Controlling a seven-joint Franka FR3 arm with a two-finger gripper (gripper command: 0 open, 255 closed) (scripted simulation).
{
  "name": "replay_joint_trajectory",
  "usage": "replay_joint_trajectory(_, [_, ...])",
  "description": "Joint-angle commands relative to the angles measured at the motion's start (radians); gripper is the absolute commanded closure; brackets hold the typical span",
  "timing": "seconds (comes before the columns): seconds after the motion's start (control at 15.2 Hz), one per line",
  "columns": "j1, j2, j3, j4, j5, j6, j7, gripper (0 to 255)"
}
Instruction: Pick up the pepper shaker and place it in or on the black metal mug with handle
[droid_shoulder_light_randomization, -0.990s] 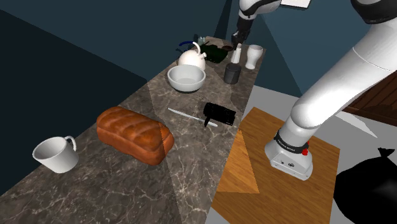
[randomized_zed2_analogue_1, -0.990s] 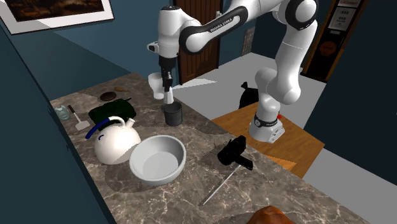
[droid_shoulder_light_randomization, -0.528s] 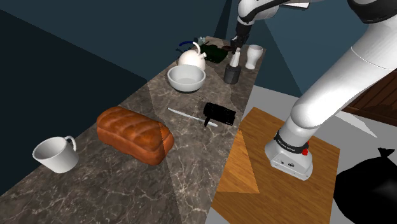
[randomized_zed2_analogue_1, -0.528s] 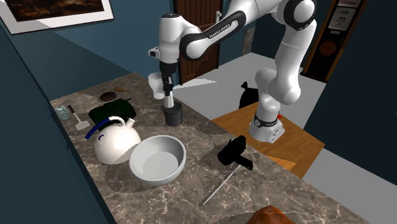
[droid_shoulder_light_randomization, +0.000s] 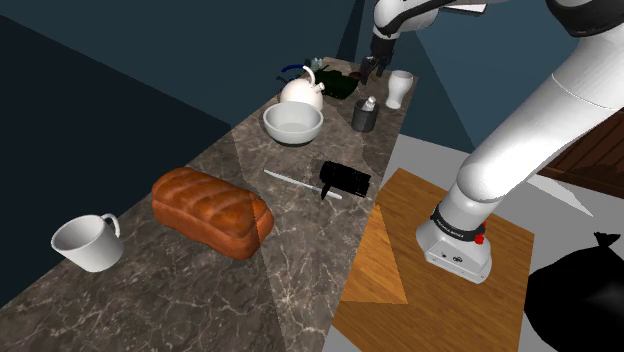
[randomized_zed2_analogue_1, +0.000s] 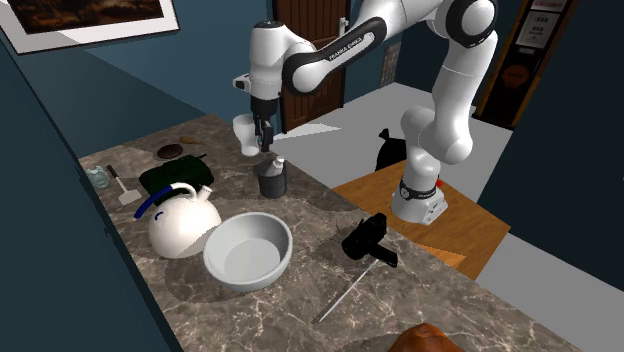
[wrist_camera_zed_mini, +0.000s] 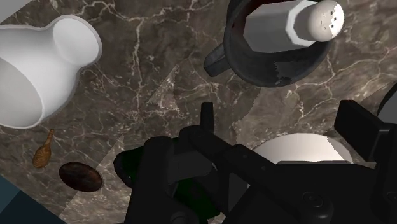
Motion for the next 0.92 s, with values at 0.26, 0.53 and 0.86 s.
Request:
replay_joint_trajectory(0.26, [0.001,-0.049,0.011,0.053,-0.010,-0.101,0.009,0])
replay_joint_trajectory(0.53, [0.002,-0.059,0.014,0.069,-0.012,-0.127,0.010,0])
replay_joint_trajectory(0.86, [0.001,-0.059,0.014,0.069,-0.012,-0.127,0.010,0])
